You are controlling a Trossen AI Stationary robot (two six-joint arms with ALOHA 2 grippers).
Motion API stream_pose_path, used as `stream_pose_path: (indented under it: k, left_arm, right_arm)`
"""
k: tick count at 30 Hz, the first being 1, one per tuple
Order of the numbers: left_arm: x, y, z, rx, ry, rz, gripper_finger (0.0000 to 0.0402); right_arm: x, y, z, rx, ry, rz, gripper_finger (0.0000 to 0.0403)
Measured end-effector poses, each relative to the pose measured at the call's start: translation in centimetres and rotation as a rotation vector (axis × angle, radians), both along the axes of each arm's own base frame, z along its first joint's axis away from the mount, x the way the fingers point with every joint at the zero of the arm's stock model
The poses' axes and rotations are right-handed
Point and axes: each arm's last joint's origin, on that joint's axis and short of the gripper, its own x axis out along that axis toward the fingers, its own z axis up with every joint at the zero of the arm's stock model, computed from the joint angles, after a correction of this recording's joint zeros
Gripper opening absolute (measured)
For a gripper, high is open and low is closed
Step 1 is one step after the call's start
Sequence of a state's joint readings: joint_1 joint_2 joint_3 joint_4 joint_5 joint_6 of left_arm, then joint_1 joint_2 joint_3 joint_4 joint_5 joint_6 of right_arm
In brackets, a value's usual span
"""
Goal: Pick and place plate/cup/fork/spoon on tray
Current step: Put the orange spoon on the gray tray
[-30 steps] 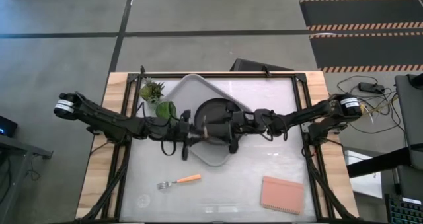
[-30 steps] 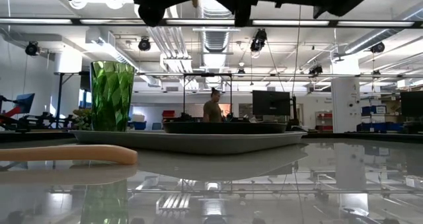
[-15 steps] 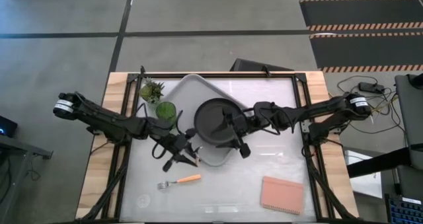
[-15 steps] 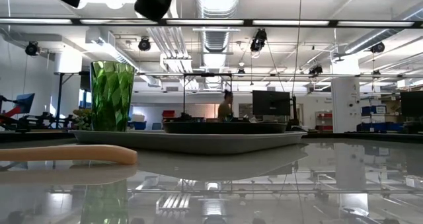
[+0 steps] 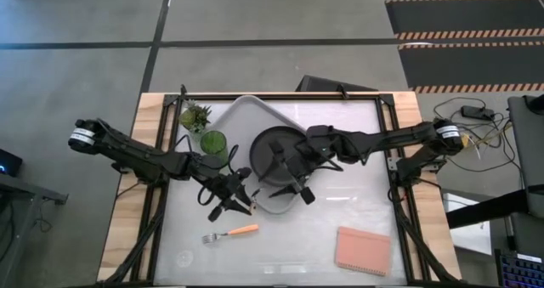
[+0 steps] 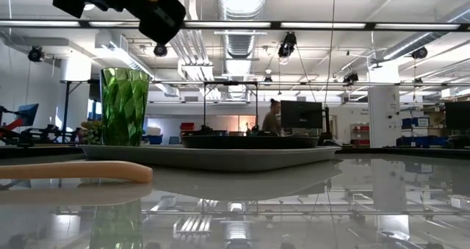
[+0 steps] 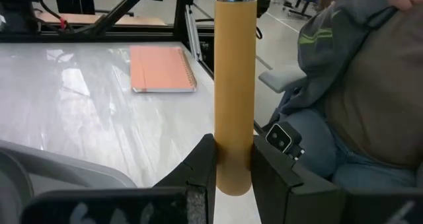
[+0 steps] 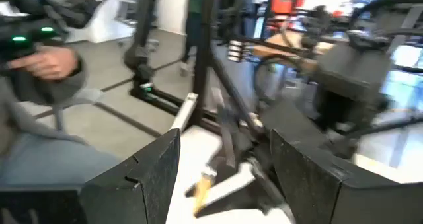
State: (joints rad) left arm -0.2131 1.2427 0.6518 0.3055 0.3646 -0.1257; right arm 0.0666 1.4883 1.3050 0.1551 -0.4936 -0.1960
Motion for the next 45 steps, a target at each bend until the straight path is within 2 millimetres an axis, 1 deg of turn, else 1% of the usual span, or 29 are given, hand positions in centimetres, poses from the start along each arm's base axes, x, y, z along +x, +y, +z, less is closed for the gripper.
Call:
stream_pose_path:
  k: [8, 12, 17, 23, 24, 26, 31, 37, 41, 45]
  left_arm:
    - [0.0, 0.0, 0.0, -0.002, -0.005, 0.004, 0.0048]
    - [0.0, 0.1, 0.0, -0.002, -0.006, 0.008, 0.0048]
    - [0.1, 0.1, 0.1, -0.018, -0.001, 0.028, 0.0048]
    - [0.1, 0.1, 0.1, -0.017, -0.005, 0.036, 0.0048]
    - [0.1, 0.1, 0.1, -0.018, -0.004, 0.037, 0.0047]
    - [0.1, 0.2, 0.1, -0.016, -0.007, 0.050, 0.0053]
    - [0.1, 0.2, 0.1, -0.011, -0.010, 0.061, 0.0090]
    - [-0.2, 0.3, 0.6, -0.013, -0.025, 0.070, 0.0099]
    - [-1.0, 0.5, 1.6, -0.019, -0.057, 0.071, 0.0100]
    - [-2.7, 1.0, 3.1, -0.016, -0.075, 0.091, 0.0101]
  right_arm:
    - [2.2, 0.2, 0.0, -0.038, -0.011, 0.048, 0.0222]
    - [3.1, 0.4, -0.1, -0.042, -0.016, 0.074, 0.0201]
    - [3.8, 0.4, -0.5, -0.047, -0.004, 0.079, 0.0138]
    - [3.7, 0.5, -0.3, -0.058, -0.014, 0.098, 0.0029]
    - [3.7, 0.5, -0.3, -0.067, -0.021, 0.098, 0.0020]
    - [3.7, 0.4, -0.3, -0.073, -0.025, 0.093, 0.0016]
    - [3.6, 0.4, -0.2, -0.072, -0.023, 0.085, 0.0012]
    - [3.5, 0.3, -0.1, -0.018, 0.014, 0.091, 0.0010]
    - [3.1, 0.0, 0.5, 0.005, 0.016, 0.080, 0.0010]
    - [2.3, -1.1, 1.3, 0.026, 0.057, 0.018, 0.0009]
